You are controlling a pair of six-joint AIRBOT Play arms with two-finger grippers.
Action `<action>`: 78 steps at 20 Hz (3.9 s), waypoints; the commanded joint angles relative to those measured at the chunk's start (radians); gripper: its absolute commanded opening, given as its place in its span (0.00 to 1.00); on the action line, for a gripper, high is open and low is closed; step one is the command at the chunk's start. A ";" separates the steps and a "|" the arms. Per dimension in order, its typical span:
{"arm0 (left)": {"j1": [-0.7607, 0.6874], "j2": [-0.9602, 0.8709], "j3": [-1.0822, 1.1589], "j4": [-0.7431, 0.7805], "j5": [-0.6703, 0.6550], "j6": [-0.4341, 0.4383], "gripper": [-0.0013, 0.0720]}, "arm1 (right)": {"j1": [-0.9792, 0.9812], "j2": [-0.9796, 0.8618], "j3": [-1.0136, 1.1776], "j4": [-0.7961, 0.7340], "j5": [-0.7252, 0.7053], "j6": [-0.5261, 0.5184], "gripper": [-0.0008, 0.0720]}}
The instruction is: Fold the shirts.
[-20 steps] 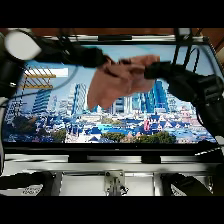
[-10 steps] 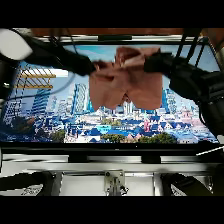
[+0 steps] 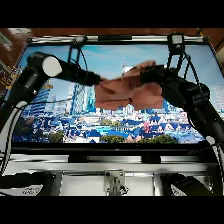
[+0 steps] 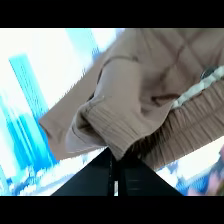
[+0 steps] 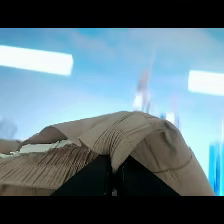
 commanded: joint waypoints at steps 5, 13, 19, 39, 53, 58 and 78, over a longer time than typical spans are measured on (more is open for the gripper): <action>0.032 0.019 0.334 -0.127 0.344 0.237 0.08 | 0.014 0.006 -0.004 -0.004 0.717 0.074 0.11; -0.119 0.025 -0.140 0.219 -0.161 0.021 0.08 | 0.015 0.076 -0.069 -0.011 -0.636 -0.032 0.11; -0.351 0.034 -0.546 0.219 -0.150 -0.246 0.08 | 0.015 0.076 -0.259 0.251 -1.039 -0.039 0.14; -0.197 0.077 -0.593 0.020 0.080 -0.230 0.67 | 0.217 -0.194 -0.200 0.252 -0.625 -0.105 0.94; -0.190 -0.064 -0.593 -0.034 0.107 -0.228 0.31 | 0.217 -0.225 -0.200 0.017 -0.599 0.149 0.11; -0.130 0.011 -0.592 0.040 0.070 -0.161 0.08 | 0.217 -0.063 -0.200 -0.117 -0.780 0.148 0.11; 0.048 0.051 -0.665 0.013 -0.020 -0.083 0.08 | 0.038 0.125 -0.354 0.236 -0.954 0.097 0.87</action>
